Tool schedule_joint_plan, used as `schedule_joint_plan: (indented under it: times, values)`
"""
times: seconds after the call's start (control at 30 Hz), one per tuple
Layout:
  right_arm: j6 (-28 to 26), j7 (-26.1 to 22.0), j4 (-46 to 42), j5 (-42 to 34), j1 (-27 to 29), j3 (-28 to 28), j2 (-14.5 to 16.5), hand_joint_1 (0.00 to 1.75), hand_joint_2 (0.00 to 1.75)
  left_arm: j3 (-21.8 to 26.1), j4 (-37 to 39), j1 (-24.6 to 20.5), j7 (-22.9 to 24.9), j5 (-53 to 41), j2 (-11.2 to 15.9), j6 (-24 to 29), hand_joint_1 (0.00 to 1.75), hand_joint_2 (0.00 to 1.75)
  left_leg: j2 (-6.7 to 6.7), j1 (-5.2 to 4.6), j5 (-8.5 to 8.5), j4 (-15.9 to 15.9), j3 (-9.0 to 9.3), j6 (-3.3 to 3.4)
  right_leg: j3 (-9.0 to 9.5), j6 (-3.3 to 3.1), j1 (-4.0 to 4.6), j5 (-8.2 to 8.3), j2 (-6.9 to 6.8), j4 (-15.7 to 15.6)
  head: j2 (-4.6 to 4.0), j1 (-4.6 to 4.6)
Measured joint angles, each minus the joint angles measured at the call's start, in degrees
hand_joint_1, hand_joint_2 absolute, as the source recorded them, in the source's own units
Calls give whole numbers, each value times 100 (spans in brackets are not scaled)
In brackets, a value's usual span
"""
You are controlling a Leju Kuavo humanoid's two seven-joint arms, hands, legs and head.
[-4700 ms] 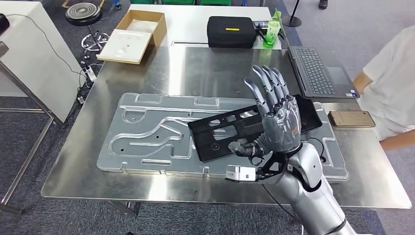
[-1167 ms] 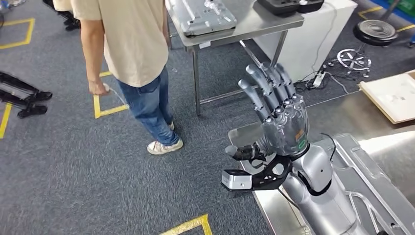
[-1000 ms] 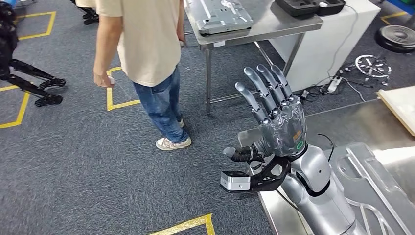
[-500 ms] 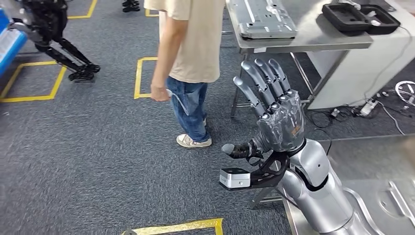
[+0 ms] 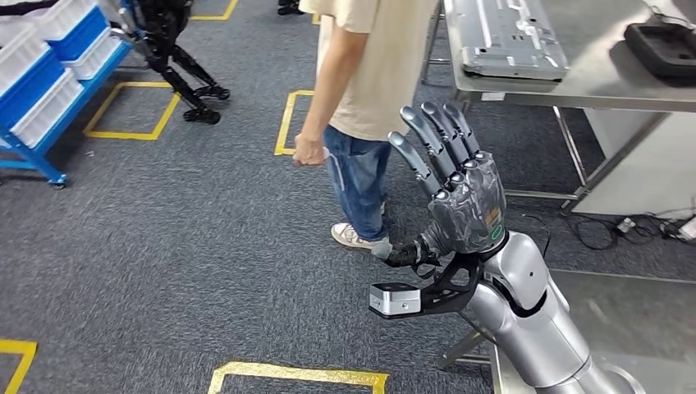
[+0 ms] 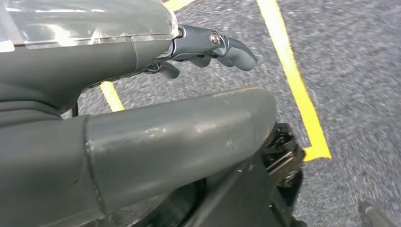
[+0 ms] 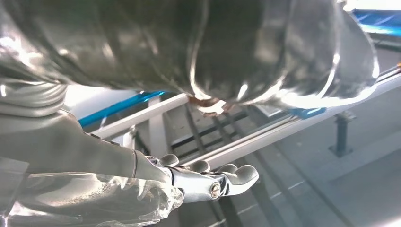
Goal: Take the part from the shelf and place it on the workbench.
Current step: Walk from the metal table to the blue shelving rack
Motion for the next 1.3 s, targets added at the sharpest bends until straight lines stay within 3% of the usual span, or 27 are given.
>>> schedule_joint_plan:
  times: [0.07, 0.13, 0.17, 0.23, 0.27, 0.33, 0.37, 0.43, 0.47, 0.5, 0.53, 0.6, 0.67, 0.7, 0.73, 0.77, 0.8, 0.83, 0.9, 0.97, 1.0, 1.03, 1.1, 1.17, 1.23, 1.3]
  values:
    - [-6, -1, 19, 0, 2, 2, 0, 0, 0, 11, 0, 14, -2, 14, 11, -3, 0, 0, 173, -9, 331, -744, 401, 18, 27, 36, 4, -48, -140, 26, 0, -1]
    - [-11, -3, 28, -1, -5, 2, 0, 0, 0, 18, 0, 7, -6, 20, 16, -3, 0, 0, 317, -44, 472, -1264, 670, 86, 49, 89, 34, -92, -251, 45, 0, 3]
    - [-14, -4, 34, -2, -8, 3, 0, 0, 0, 20, 0, 7, -8, 20, 16, -3, 0, 0, 323, -67, 459, -1328, 692, 124, 60, 118, 52, -103, -299, 41, 0, 4]
    - [-16, -5, 47, -4, -13, 5, 3, 0, 0, 22, 1, 27, -10, 21, 17, -4, 0, 0, 193, -66, 481, -1356, 693, 201, 93, 183, 54, -122, -362, 22, 0, 4]
    - [-16, -5, 54, -4, -15, 8, 5, 0, 0, 24, 1, 37, -11, 21, 17, -4, 0, 0, 133, -55, 495, -1383, 707, 237, 99, 215, 42, -164, -284, 51, 0, 4]
    - [-19, -5, 59, -7, -17, 13, 8, 0, 0, 25, 1, 36, -15, 21, 19, -5, 0, 0, 28, -25, 523, -1432, 737, 306, -43, 251, 8, -401, 28, 398, 0, 7]
    - [-20, -5, 65, -8, -9, 14, 7, 0, 0, 26, 0, 28, -16, 21, 20, -5, 0, 0, -24, -29, 527, -1437, 738, 324, -211, 253, 1, -580, 187, 744, 0, 8]
    - [-21, -5, 85, -9, 18, 17, 3, 0, 0, 29, 0, 17, -17, 22, 23, -6, 0, 0, -156, -39, 525, -1430, 734, 347, -603, 251, 0, -841, 304, 1464, 0, 8]
    - [-21, -5, 96, -9, 30, 19, 2, 0, 0, 30, 0, 19, -18, 22, 23, -7, 0, 0, -231, -44, 523, -1422, 735, 350, -712, 248, 0, -825, 318, 1620, 0, 8]
    - [-21, -5, 104, -9, 37, 20, 2, 0, 0, 31, 0, 22, -19, 23, 23, -7, 0, 0, -312, -47, 519, -1412, 737, 348, -715, 238, 0, -689, 328, 1551, 0, 8]
    - [-21, -5, 108, -9, 39, 21, 2, 0, 0, 31, 0, 24, -19, 22, 23, -7, 0, 0, -395, -48, 515, -1400, 741, 344, -612, 220, 0, -465, 357, 1266, 0, 8]
    - [-26, -5, 109, -10, 35, 23, 3, 0, 0, 31, 0, 22, -47, 6, 21, -15, 0, 0, -543, -52, 503, -1373, 732, 319, -301, 173, -9, -71, 581, 503, 0, 7]
    - [-59, -8, 116, -16, 31, 23, 4, 0, 0, 31, -12, 16, -133, -42, 33, -65, 0, 0, -676, -34, 511, -1360, 689, 255, -148, 148, -3, 37, 765, 119, 0, 7]
    - [-83, -13, 123, -21, 29, 23, 4, 0, 0, 30, -24, 14, -181, -69, 44, -107, 0, 0, -745, -21, 524, -1368, 669, 209, -134, 137, 7, 24, 763, 87, 0, 7]
    - [-104, -18, 133, -26, 25, 22, 5, 0, 0, 29, -37, 15, -219, -86, 64, -150, 0, 0, -808, -5, 539, -1389, 657, 165, -118, 119, 7, 36, 692, 64, 0, 8]
    - [-119, -26, 146, -29, 17, 22, 11, 0, 0, 27, -53, 18, -245, -97, 81, -184, 0, 0, -768, -6, 533, -1381, 654, 131, -86, 91, 1, 49, 620, 25, 0, 7]
    - [-127, -35, 159, -31, 8, 22, 21, 0, 0, 24, -68, 15, -259, -100, 95, -200, 0, 0, -646, -15, 483, -1306, 624, 102, -50, 55, -8, 62, 545, -14, 0, 2]
    - [-132, -44, 171, -32, -1, 22, 32, 0, 0, 22, -87, 4, -267, -101, 107, -208, 0, 0, -468, -26, 374, -1116, 541, 81, -18, 22, -17, 71, 463, -49, 0, -3]
    - [-120, -62, 201, -30, -12, 22, 48, 0, 0, 20, -128, -36, -273, -101, 113, -227, 0, 0, -138, -22, 34, -425, 212, 42, 7, -19, 8, 62, 295, -61, 0, -11]
    - [-72, -68, 236, -14, -24, 22, 69, 0, 0, 19, -165, -54, -272, -99, 117, -261, 0, 0, -47, -5, -141, 130, -74, 4, 14, -29, 27, 43, 123, -56, 0, -10]
    - [-45, -67, 251, -2, -35, 23, 86, 0, 0, 19, -178, -46, -269, -99, 121, -276, 0, 0, -26, 3, -78, 128, -73, -8, 19, -26, 31, 30, 46, -50, 0, -10]
    - [-24, -63, 264, 11, -49, 23, 103, 0, 0, 18, -189, -31, -266, -100, 128, -286, 0, 0, 8, 8, 78, -103, 50, -11, 27, -17, 32, 13, -26, -41, 0, -10]
    - [4, -43, 282, 34, -82, 24, 131, 0, 0, 16, -209, -9, -257, -104, 145, -295, 0, 0, 192, -14, 396, -864, 464, 20, 48, 20, 46, -37, -156, -8, 0, -11]
    - [42, -11, 294, 64, -111, 24, 142, 0, 0, 14, -227, 4, -250, -116, 159, -294, 0, 0, 317, -56, 498, -1312, 687, 102, 64, 73, 74, -80, -268, 16, 0, -9]
    - [80, 17, 310, 103, -123, 27, 153, 0, 0, 13, -230, 36, -247, -135, 176, -293, 0, 0, 235, -78, 490, -1361, 680, 180, 89, 126, 93, -98, -370, 3, 0, -7]
    - [95, 35, 328, 127, -131, 32, 172, 0, 0, 10, -229, 78, -247, -148, 190, -294, 0, 0, 116, -56, 517, -1412, 706, 246, 97, 181, 71, -172, -292, 56, 0, -7]
